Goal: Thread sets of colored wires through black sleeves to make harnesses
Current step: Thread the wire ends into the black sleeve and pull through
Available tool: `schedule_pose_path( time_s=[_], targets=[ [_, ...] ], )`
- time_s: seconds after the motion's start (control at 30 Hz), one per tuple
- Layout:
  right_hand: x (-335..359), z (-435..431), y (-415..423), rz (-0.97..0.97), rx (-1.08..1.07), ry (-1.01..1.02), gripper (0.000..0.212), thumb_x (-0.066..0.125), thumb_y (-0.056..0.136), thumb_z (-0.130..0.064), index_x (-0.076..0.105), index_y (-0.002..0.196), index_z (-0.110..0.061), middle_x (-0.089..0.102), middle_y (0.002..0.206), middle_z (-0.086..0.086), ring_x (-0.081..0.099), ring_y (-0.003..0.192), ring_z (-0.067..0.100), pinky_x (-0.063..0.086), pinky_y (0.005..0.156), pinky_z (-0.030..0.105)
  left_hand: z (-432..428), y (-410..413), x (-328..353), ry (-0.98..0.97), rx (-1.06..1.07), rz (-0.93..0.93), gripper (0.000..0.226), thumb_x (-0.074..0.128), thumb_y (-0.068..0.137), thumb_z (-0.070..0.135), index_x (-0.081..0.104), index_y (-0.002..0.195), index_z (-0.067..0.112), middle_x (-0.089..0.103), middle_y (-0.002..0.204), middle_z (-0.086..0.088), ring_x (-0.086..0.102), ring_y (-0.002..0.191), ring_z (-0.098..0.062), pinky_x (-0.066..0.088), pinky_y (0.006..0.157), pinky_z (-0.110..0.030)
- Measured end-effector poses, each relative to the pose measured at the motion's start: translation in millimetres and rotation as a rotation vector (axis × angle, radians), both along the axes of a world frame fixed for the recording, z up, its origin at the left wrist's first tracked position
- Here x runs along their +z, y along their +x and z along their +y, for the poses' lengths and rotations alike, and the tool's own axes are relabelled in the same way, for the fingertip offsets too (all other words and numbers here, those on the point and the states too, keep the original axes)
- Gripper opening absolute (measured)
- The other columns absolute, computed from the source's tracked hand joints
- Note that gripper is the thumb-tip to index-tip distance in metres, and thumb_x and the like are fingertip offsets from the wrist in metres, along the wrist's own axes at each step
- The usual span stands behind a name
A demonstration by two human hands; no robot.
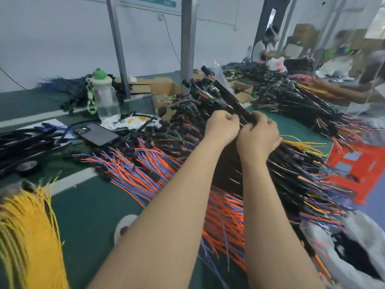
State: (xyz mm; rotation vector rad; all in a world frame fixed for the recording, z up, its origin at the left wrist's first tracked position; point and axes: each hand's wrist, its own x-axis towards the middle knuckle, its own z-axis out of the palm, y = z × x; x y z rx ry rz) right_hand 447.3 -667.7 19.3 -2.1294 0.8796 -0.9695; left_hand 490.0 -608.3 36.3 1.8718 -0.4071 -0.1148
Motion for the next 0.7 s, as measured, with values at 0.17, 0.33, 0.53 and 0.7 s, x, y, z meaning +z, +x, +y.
schedule_pose_path(
  time_s=[0.17,0.33,0.53,0.7],
  targets=[
    [10,57,-13,-0.353,0.176,0.006,0.034,0.046,0.091,-0.007,0.057,0.123,-0.009,0.055,0.127,0.010,0.045,0.124,0.024,0.029,0.105,0.031,45,-13,14,-0.254,0.116,-0.048,0.031,0.045,0.097,0.020,0.062,0.071,0.015,0.057,0.061,0.004,0.056,0.072,-0.020,0.050,0.077,-0.034],
    [24,158,-21,-0.459,0.541,0.159,0.021,0.049,0.090,-0.005,0.064,0.104,-0.007,0.063,0.106,0.009,0.056,0.105,0.023,0.039,0.092,0.026,145,-36,23,-0.512,0.405,-0.102,0.016,0.049,0.093,0.005,0.064,0.090,0.005,0.059,0.075,-0.002,0.055,0.078,-0.016,0.046,0.077,-0.029],
    [19,301,-57,-0.283,0.957,0.174,0.022,0.052,0.091,-0.008,0.064,0.109,-0.006,0.063,0.112,0.011,0.053,0.110,0.024,0.036,0.093,0.028,295,-103,1,-0.613,0.782,-0.088,0.010,0.049,0.095,0.013,0.059,0.097,0.010,0.062,0.091,-0.007,0.056,0.081,-0.015,0.047,0.071,-0.024],
    [-7,423,-112,-0.051,1.323,0.218,0.018,0.053,0.093,-0.015,0.066,0.104,-0.011,0.068,0.105,0.005,0.059,0.096,0.017,0.037,0.078,0.019,424,-184,-34,-0.529,1.146,-0.161,0.011,0.048,0.095,0.012,0.057,0.102,0.012,0.061,0.097,-0.002,0.056,0.084,-0.010,0.045,0.074,-0.018]
  ],
)
